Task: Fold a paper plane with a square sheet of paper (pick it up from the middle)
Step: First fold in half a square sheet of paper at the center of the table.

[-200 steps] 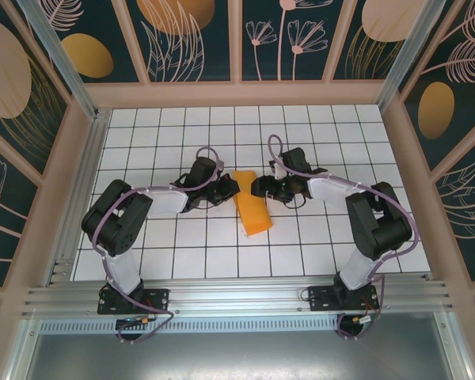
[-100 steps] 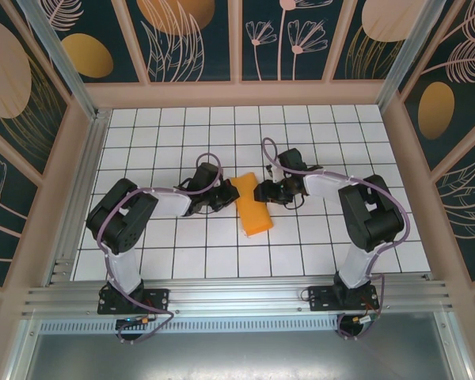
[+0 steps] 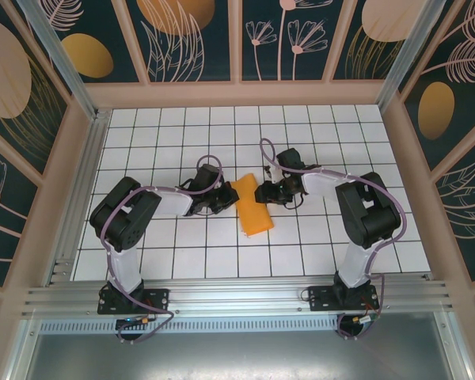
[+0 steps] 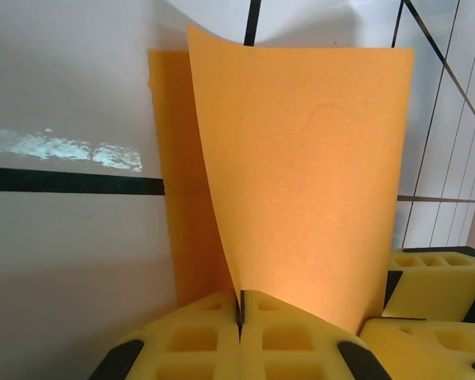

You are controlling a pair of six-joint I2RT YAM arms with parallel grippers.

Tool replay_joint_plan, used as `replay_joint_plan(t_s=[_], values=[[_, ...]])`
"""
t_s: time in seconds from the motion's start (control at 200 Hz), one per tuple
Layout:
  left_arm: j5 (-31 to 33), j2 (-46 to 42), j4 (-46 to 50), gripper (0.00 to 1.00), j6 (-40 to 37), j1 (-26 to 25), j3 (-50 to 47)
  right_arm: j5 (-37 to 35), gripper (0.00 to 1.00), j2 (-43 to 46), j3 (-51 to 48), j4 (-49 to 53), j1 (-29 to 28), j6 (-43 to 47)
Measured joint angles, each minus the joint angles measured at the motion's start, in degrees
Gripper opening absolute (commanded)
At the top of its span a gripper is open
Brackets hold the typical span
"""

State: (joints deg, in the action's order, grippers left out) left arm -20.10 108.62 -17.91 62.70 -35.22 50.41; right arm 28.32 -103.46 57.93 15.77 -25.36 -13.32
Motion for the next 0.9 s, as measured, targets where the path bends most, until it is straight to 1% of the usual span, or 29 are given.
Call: replay_joint_plan(t_s=[0.16, 0.225, 0.295, 0.45, 0.661, 0.841, 0.901], values=[[0.00, 0.00, 0.17, 0.04, -0.02, 0.00, 0.07, -0.37, 0.40, -0.24, 0.26, 0.63, -0.02, 1.07], [0.00, 0.00, 0.20, 0.07, -0.02, 0.00, 0.17, -0.46, 0.40, -0.63, 0.35, 0.74, -0.02, 1.25], [0.00, 0.00, 0.22, 0.12, -0.04, 0.00, 0.26, -1.09, 0.39, -0.94, 0.44, 0.83, -0.13, 1.46], [0.31, -0.04, 2.19, 0.21, -0.98, 0.00, 0.83, -1.95, 0.38, -1.01, 0.70, 1.01, -0.35, 2.16], [3.23, -2.25, 6.43, 0.23, -2.38, 0.02, 1.03, -2.58, 0.38, -1.01, 0.72, 1.01, -0.57, 2.56], [4.90, -3.65, 8.07, 0.25, -3.13, 0.07, 1.05, -2.78, 0.37, -1.01, 0.72, 1.03, -0.61, 2.56], [5.18, -3.65, 8.37, 0.26, -3.32, 0.07, 1.05, -2.75, 0.35, -1.01, 0.72, 1.03, -0.61, 2.56]])
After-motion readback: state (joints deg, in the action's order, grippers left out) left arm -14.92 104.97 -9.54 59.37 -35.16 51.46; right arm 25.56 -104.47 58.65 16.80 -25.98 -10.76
